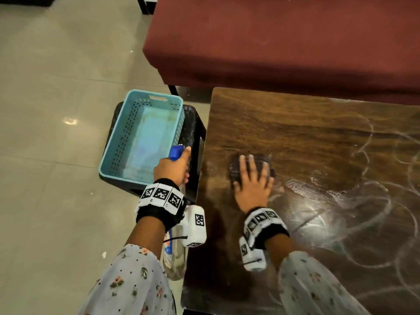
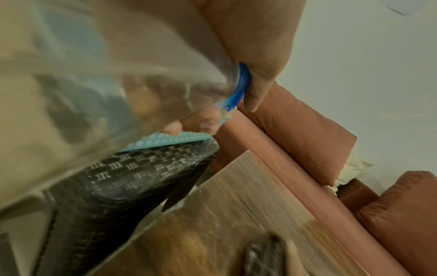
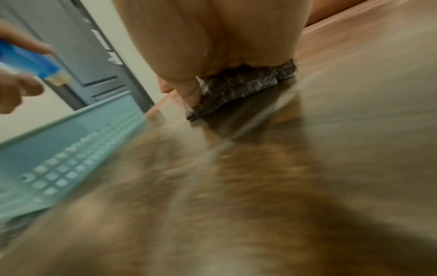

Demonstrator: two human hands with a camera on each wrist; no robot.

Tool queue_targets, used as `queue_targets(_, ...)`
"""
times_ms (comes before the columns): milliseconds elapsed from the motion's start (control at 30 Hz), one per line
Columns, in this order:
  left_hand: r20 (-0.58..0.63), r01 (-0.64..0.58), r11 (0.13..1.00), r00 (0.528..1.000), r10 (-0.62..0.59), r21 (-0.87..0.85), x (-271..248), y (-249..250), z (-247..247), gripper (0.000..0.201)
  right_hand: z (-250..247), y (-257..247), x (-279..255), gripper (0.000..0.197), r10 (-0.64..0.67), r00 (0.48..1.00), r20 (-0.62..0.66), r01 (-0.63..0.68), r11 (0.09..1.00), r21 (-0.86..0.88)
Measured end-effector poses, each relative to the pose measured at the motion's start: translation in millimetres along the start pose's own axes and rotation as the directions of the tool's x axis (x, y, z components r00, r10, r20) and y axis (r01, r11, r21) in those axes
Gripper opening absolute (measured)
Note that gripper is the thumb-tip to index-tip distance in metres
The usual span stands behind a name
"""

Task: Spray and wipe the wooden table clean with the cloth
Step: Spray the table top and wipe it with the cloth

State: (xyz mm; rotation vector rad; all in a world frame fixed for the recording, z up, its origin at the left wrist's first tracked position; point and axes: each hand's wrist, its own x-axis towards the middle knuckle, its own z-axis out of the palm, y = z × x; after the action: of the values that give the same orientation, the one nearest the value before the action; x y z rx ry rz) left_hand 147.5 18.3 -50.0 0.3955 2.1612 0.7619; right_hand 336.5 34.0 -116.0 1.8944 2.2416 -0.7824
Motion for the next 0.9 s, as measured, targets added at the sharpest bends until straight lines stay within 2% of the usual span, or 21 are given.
queue_targets(100, -0.014, 0.012, 1.000, 1.000, -0.012, 0.017, 4, -16, -14, 0.052, 18, -57, 2, 0.081, -0.136, 0.990, 0.037, 0.135, 0.990, 0.027)
queue_targets(167, -0.025, 0.013, 1.000, 1.000, -0.012, 0.026, 6, -26, -22, 0.052, 33, -72, -8, 0.080, -0.196, 0.979, 0.054, 0.195, 0.981, 0.023)
queue_targets(333, -0.032, 0.009, 0.999, 0.999, -0.008, 0.041, -1, -33, -30, 0.050, 54, -47, -56, 0.065, -0.357, 0.932, 0.060, 0.361, 0.928, -0.097)
queue_targets(400, -0.010, 0.004, 0.999, 1.000, -0.004, 0.054, -10, -30, -26, 0.049, 44, -20, -58, 0.062, -0.363, 0.928, 0.090, 0.372, 0.919, -0.129)
queue_targets(467, 0.022, -0.015, 0.999, 1.000, 0.014, 0.050, -18, -24, -19, 0.049, 30, 14, -54, 0.061, -0.287, 0.955, 0.076, 0.294, 0.950, -0.101)
queue_targets(533, 0.059, -0.033, 0.998, 0.998, 0.030, 0.046, -24, -17, -10, 0.049, 14, 55, -51, 0.062, -0.158, 0.987, -0.027, 0.156, 0.986, -0.065)
queue_targets(633, 0.107, -0.049, 0.997, 0.993, 0.043, 0.057, -31, -9, 5, 0.049, -7, 133, -41, 0.063, 0.085, 0.991, -0.108, -0.091, 0.994, -0.053)
queue_targets(767, 0.140, -0.074, 0.996, 0.988, 0.066, 0.053, -30, -15, 16, 0.049, -19, 197, -69, 0.072, 0.356, 0.919, -0.171, -0.347, 0.935, 0.081)
queue_targets(833, 0.135, -0.069, 0.997, 0.989, 0.063, 0.045, -29, -19, 15, 0.049, -6, 198, -105, 0.076, 0.435, 0.884, -0.172, -0.420, 0.900, 0.119)
queue_targets(900, 0.128, -0.066, 0.997, 0.990, 0.060, 0.040, -29, -23, 10, 0.049, 9, 174, -133, 0.071, 0.537, 0.829, -0.157, -0.512, 0.841, 0.176)
